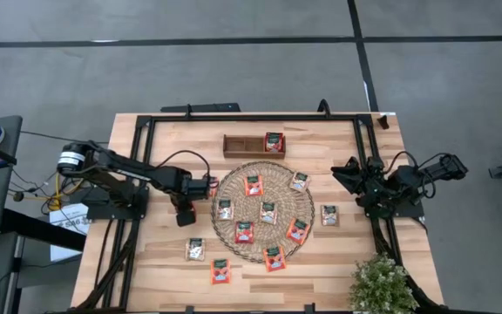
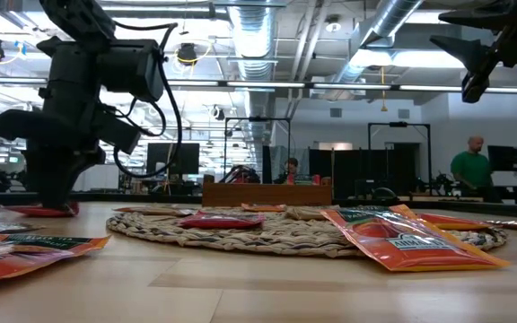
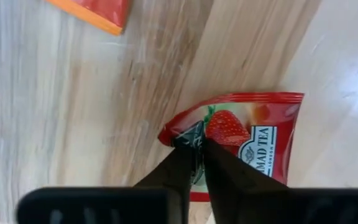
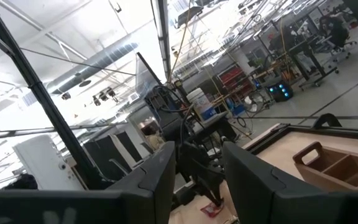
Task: Pick & Place Tea
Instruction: Put the red tea bag into the right section of the brown wooden organizer
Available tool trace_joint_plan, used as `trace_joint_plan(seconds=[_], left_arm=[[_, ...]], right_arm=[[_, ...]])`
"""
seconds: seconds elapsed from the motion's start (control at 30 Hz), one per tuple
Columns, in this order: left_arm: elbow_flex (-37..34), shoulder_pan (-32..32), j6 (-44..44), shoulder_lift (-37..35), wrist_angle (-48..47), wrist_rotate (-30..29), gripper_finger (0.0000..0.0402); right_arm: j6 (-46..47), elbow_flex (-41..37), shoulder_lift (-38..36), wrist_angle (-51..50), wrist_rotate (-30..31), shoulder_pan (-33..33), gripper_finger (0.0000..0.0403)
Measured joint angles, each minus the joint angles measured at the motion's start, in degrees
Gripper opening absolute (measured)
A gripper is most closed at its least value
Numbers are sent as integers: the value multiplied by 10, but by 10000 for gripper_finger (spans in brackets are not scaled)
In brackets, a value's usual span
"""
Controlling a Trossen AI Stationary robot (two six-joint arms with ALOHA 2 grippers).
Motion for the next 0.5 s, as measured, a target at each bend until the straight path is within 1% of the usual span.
trace_joint_plan(seconds=[0.1, 0.27, 0.4, 0.5], left_arm=[[11, 0, 0, 1, -16, -13, 6], [41, 0, 3, 2, -63, -68, 2], [86, -1, 16, 2, -115, -115, 2], [137, -1, 25, 1, -139, -150, 2]], right_arm=[[0, 1, 0, 0, 0, 0, 126], [14, 1, 0, 0, 0, 0, 126], [43, 1, 0, -5, 0, 0, 126], [72, 1, 0, -23, 0, 0, 126]])
